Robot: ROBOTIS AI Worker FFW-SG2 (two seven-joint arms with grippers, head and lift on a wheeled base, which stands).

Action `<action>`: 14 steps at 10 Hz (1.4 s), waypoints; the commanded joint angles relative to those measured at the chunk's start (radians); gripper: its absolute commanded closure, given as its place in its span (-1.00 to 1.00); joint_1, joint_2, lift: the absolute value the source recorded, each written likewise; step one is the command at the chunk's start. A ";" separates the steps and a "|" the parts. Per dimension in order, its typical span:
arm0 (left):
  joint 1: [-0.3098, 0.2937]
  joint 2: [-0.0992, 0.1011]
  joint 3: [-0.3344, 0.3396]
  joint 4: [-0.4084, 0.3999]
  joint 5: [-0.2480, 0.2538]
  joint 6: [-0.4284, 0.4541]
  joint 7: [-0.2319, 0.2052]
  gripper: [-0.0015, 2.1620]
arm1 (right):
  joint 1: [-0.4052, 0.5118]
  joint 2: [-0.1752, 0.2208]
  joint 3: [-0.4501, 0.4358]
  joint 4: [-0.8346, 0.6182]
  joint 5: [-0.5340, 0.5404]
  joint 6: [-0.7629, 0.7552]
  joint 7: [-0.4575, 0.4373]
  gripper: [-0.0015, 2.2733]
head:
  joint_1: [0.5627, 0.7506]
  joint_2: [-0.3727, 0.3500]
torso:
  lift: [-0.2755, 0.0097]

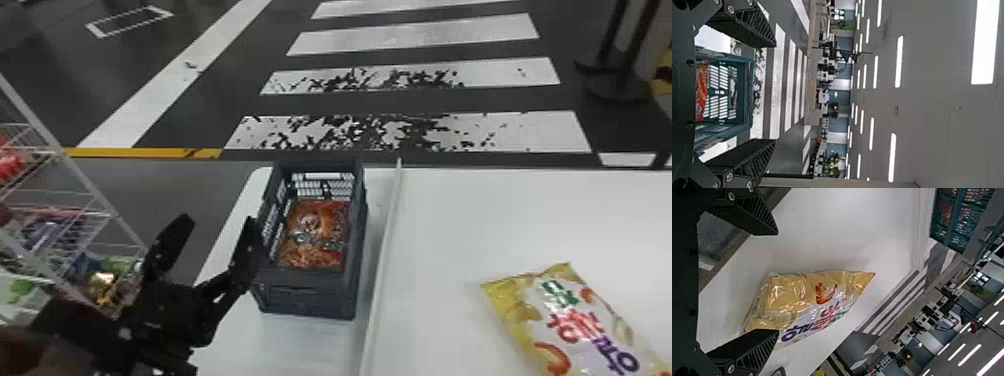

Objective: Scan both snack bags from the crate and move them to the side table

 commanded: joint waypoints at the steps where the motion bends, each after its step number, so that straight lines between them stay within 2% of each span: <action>1: 0.000 0.000 0.001 0.002 0.010 0.000 -0.012 -0.87 | -0.038 -0.006 0.025 0.015 0.004 0.049 -0.014 -0.90 | 0.41 0.70 | 0.26; 6: -0.011 0.000 -0.008 0.001 0.012 0.000 -0.041 -0.87 | -0.096 -0.044 0.052 0.022 0.047 0.147 -0.039 -0.82 | 0.41 0.59 | 0.26; 8: -0.040 0.014 -0.019 0.001 0.027 0.022 -0.060 -0.87 | -0.116 -0.050 0.052 0.038 0.061 0.190 -0.039 -0.77 | 0.41 0.49 | 0.26; 10: -0.043 0.015 -0.022 0.004 0.029 0.031 -0.068 -0.87 | -0.132 -0.066 0.066 0.042 0.073 0.212 -0.029 -0.31 | 0.41 0.36 | 0.26; 11: -0.045 0.015 -0.023 0.009 0.029 0.031 -0.069 -0.87 | -0.143 -0.070 0.081 0.049 0.085 0.215 -0.031 0.02 | 0.41 0.35 | 0.26; 12: -0.051 0.015 -0.031 0.013 0.029 0.034 -0.072 -0.87 | -0.146 -0.070 0.091 0.049 0.096 0.209 -0.036 0.05 | 0.41 0.35 | 0.26; 13: -0.060 0.015 -0.035 0.016 0.029 0.046 -0.072 -0.87 | -0.146 -0.070 0.095 0.049 0.105 0.200 -0.042 0.51 | 0.41 0.37 | 0.26; 14: -0.068 0.015 -0.040 0.025 0.029 0.046 -0.074 -0.87 | -0.136 -0.077 0.097 0.047 0.120 0.157 -0.054 0.76 | 0.41 0.37 | 0.26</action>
